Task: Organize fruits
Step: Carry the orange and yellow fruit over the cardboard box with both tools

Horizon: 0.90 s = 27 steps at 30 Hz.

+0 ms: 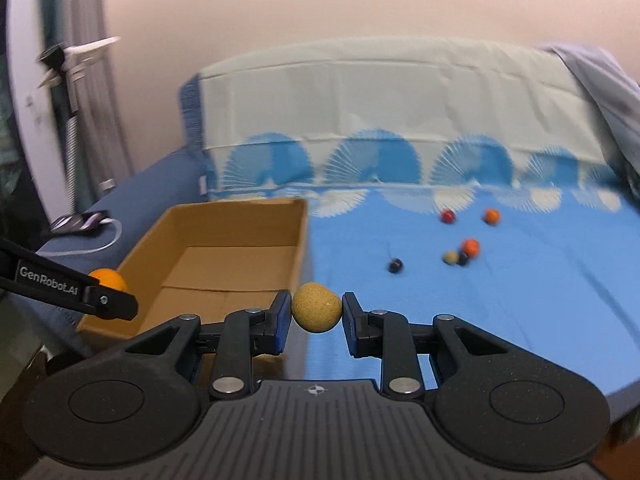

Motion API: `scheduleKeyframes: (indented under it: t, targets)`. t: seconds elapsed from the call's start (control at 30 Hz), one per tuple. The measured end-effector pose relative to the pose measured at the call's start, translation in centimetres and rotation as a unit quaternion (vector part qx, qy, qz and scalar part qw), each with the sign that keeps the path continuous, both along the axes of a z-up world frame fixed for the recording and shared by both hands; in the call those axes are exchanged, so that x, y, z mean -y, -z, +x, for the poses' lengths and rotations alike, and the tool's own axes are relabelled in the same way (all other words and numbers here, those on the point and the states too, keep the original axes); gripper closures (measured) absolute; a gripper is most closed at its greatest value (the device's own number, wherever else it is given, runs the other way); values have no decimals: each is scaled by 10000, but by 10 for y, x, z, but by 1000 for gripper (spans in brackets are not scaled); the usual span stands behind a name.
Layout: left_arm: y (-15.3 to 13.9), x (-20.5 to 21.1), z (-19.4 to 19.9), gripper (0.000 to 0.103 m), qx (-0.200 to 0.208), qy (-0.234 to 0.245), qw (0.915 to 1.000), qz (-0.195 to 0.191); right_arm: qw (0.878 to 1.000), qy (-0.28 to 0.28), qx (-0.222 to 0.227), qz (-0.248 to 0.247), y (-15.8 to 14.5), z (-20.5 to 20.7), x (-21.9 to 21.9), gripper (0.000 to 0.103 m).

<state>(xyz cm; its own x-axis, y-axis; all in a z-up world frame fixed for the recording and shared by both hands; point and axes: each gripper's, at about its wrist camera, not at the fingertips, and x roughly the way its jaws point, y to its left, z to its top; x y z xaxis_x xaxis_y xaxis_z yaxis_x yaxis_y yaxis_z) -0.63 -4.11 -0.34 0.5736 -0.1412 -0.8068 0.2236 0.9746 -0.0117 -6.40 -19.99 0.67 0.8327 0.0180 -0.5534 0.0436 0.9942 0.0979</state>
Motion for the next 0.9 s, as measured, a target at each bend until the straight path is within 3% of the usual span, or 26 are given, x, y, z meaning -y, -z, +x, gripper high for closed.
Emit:
scheduleKeyframes:
  t: [0.43, 0.9]
  targets:
    - [-8, -30, -29, 60, 206, -59, 9994, -261, 9994, -231, 115, -243, -13, -16, -34, 75]
    - [1, -33, -22, 60, 102, -67, 9995, -283, 9993, -266, 31, -266, -9, -14, -37, 75]
